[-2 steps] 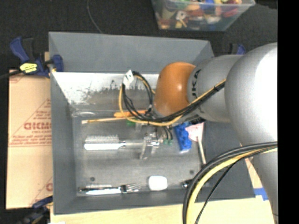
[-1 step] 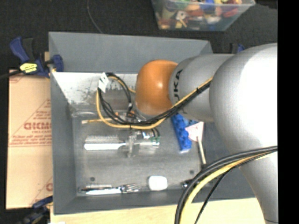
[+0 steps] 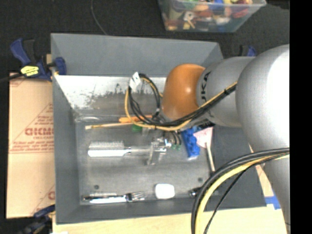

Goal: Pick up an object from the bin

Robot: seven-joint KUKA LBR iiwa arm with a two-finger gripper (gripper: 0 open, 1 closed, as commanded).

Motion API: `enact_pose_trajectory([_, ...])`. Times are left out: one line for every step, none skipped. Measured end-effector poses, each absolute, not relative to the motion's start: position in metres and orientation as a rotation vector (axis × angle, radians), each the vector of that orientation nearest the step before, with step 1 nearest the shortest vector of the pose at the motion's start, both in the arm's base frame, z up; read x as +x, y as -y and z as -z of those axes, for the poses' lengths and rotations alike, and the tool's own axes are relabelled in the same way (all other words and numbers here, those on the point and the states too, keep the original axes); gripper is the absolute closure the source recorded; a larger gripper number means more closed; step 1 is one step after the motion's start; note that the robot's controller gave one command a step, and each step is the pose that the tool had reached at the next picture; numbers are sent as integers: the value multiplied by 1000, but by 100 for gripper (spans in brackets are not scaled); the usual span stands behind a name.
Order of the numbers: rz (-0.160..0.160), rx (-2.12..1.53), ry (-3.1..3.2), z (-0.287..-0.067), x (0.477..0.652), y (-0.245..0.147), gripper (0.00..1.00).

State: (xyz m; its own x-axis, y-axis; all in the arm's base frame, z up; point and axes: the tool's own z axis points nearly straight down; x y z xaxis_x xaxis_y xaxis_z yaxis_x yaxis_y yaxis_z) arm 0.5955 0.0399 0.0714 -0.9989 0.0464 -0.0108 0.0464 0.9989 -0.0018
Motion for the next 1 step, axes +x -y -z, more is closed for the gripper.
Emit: enact_pose_trajectory([3,-217,-3110,-72,601,-86,0])
